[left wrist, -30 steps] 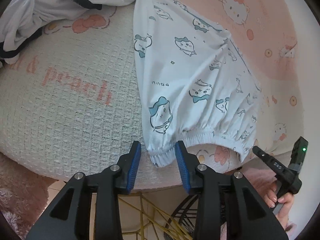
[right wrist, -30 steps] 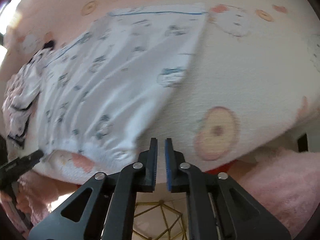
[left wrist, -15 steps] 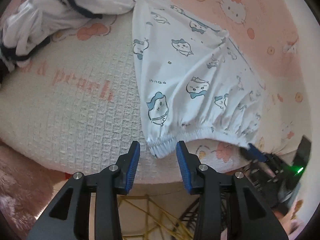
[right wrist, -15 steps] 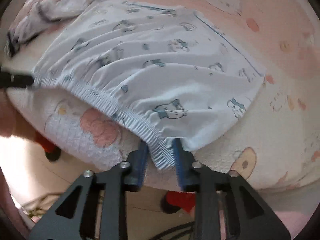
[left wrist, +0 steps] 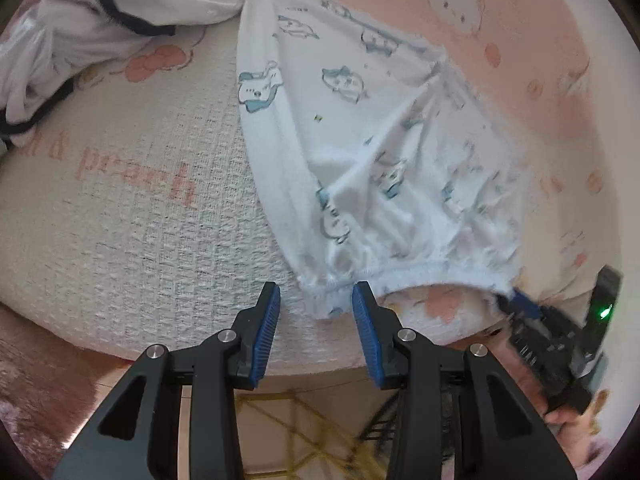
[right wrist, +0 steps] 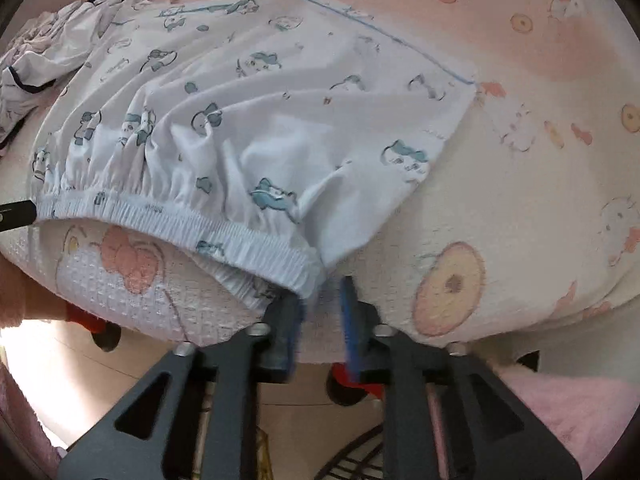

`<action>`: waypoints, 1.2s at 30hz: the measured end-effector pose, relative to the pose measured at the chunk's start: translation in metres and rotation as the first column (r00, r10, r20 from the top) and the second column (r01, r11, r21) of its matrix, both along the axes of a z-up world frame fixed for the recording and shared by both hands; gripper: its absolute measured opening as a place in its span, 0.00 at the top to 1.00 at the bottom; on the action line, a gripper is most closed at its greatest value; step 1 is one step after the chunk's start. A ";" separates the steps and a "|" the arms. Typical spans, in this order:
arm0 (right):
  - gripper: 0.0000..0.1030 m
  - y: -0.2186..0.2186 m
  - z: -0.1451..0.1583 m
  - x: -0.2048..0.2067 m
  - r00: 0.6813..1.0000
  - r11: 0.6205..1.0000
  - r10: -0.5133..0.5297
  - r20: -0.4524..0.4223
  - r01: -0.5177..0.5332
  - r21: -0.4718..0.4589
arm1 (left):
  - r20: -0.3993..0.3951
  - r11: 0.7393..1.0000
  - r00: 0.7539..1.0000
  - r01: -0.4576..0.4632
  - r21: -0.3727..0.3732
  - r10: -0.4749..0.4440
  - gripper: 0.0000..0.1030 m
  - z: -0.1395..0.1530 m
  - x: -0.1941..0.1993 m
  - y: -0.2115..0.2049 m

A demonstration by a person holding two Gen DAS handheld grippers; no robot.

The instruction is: Fold clothes

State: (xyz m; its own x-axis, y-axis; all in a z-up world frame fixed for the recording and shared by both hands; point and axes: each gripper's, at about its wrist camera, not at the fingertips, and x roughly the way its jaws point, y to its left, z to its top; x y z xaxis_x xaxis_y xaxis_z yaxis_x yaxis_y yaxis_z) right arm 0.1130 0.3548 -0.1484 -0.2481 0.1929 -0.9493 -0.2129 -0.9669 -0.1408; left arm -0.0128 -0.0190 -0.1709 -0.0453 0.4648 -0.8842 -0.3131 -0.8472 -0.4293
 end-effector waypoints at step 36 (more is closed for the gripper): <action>0.39 0.039 -0.003 -0.015 0.951 0.822 -0.309 0.017 0.276 -0.498 | -0.019 0.999 0.999 0.030 0.013 -0.030 0.59 -0.006 -0.009 0.002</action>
